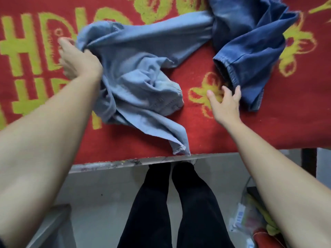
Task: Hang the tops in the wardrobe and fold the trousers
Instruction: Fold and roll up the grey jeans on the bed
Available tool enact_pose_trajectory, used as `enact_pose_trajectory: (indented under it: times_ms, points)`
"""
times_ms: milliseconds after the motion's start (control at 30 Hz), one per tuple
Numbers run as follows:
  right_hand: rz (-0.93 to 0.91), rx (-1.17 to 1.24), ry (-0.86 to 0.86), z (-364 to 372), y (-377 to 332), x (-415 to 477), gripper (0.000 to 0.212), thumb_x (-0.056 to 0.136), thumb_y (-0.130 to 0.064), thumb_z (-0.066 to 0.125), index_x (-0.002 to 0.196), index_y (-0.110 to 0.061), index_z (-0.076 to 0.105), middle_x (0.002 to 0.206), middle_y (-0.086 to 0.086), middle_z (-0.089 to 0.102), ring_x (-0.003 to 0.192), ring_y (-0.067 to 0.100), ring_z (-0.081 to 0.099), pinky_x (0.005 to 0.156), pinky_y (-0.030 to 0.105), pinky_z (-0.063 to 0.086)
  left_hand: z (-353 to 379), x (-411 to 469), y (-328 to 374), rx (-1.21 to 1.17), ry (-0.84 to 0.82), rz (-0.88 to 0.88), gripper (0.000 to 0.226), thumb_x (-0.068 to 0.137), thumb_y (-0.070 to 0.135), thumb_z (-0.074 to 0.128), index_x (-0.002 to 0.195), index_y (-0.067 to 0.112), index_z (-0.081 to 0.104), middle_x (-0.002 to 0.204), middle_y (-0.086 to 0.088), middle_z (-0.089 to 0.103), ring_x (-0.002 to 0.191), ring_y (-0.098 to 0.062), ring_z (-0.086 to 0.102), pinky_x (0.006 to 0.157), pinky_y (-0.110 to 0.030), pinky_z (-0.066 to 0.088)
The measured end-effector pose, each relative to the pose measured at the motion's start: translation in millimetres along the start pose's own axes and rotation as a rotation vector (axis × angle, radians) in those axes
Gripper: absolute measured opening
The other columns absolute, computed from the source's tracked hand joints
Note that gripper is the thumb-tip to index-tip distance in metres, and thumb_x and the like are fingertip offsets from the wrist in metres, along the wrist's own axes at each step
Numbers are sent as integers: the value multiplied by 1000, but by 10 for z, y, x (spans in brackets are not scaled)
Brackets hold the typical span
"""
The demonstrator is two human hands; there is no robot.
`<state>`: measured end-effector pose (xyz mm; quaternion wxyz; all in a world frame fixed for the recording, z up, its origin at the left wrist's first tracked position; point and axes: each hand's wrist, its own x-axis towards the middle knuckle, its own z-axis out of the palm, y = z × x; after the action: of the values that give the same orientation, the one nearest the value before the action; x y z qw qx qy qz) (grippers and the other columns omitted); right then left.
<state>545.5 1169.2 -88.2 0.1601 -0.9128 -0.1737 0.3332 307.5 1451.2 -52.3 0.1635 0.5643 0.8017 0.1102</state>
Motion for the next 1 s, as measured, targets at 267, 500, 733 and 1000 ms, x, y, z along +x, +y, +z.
enact_pose_trajectory:
  times_ms: [267, 500, 733, 1000]
  points:
    - [130, 212, -392, 509, -415, -315, 72, 91, -52, 61, 147, -12, 42, 126, 5, 63, 116, 22, 59, 104, 35, 44, 96, -882, -612, 147, -203, 769, 39, 84, 25, 54, 119, 8, 57, 116, -19, 52, 107, -39, 50, 91, -47, 40]
    - [403, 863, -519, 712, -777, -116, 24, 92, -35, 68, 105, -14, 67, 89, -3, 75, 69, 1, 66, 51, 10, 48, 248, -1441, -1475, 571, -603, 726, 23, 88, 32, 49, 99, 15, 60, 108, -7, 59, 106, -30, 51, 82, -43, 39]
    - [153, 1186, -122, 132, -1187, 221, 18, 96, -12, 63, 110, -2, 64, 96, 14, 71, 76, 20, 69, 63, 32, 57, 98, -906, -1411, 807, -393, 715, 41, 87, 36, 46, 103, 5, 67, 106, -16, 64, 103, -32, 54, 91, -44, 37]
    - [42, 1534, -347, -403, -1337, 492, 40, 94, -20, 53, 124, 5, 63, 129, 24, 62, 121, 42, 60, 106, 56, 46, -77, -435, -1134, 468, -162, 578, 38, 78, 24, 59, 107, 1, 52, 113, -26, 52, 106, -43, 48, 85, -53, 41]
